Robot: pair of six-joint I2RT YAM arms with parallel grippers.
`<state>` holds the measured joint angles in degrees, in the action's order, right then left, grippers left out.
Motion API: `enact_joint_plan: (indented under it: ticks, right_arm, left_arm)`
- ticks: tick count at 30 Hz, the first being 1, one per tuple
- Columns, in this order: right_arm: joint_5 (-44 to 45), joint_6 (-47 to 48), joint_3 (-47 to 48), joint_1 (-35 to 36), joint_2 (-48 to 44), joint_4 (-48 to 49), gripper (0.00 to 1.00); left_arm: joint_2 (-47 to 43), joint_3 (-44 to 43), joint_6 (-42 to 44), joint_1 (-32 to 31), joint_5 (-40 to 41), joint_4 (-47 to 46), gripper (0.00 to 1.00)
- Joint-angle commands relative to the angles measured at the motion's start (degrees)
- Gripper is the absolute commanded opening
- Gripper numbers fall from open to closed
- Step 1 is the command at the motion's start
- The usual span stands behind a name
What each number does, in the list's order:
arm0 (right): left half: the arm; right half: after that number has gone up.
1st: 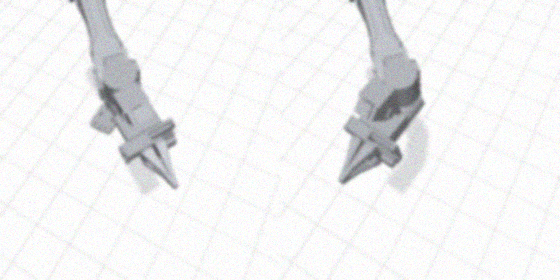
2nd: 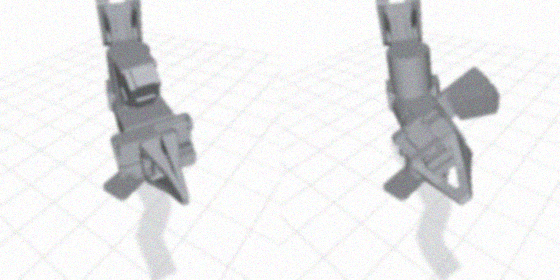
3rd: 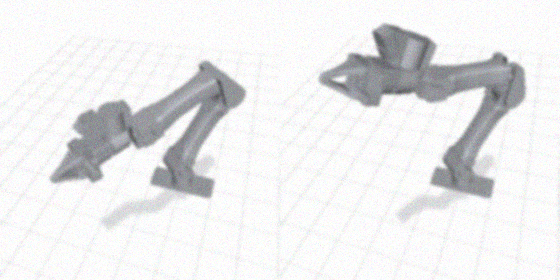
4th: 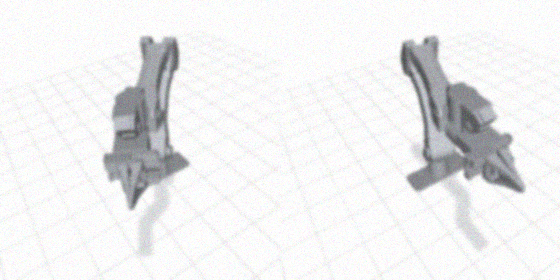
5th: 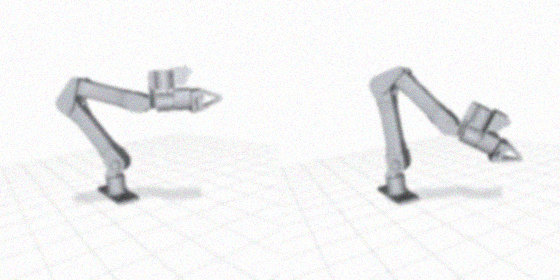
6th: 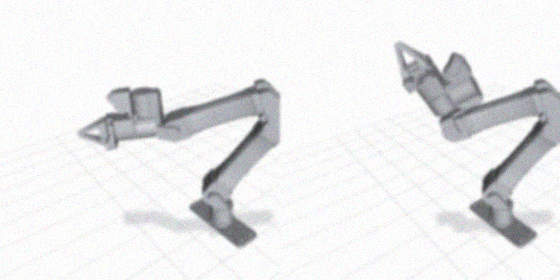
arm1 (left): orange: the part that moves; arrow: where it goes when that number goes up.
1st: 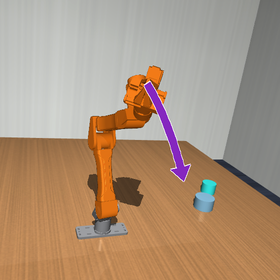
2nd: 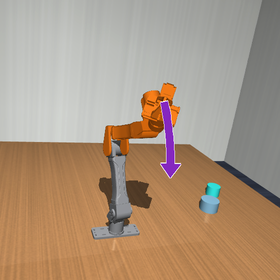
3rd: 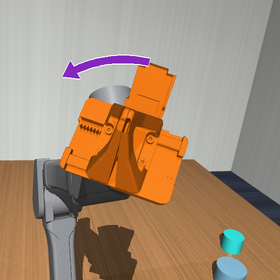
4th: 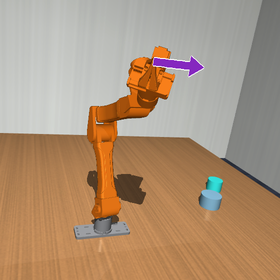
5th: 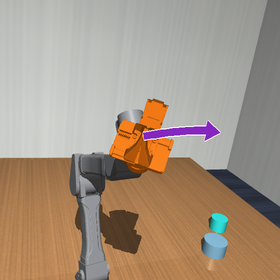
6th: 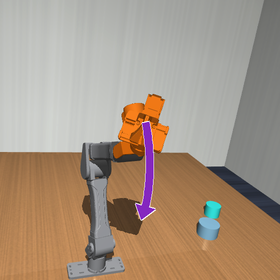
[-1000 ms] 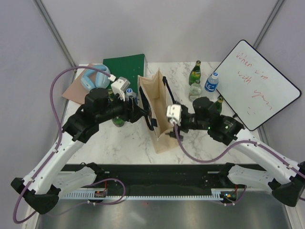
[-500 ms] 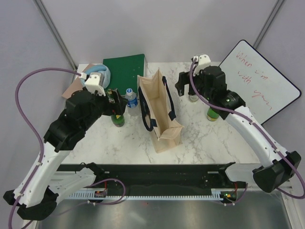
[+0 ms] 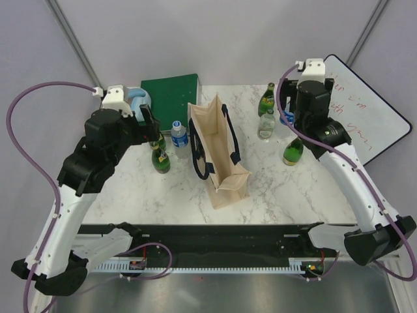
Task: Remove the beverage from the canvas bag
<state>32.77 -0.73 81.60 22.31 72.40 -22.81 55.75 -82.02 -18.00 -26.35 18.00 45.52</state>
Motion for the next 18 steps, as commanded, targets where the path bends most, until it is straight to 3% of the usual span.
enact_joint_plan:
  ticks: [1, 18]
  right_arm:
    - [2.7, 2.1, -2.2, -2.5, -4.2, 0.2, 0.98]
    - [3.0, -0.8, -2.3, -7.4, -5.3, 0.5, 0.98]
  left_arm:
    - [-1.5, -1.2, 1.0, 0.2, 1.2, 0.2, 1.00]
    - [-4.9, 1.3, 0.7, 0.2, 1.0, 0.4, 1.00]
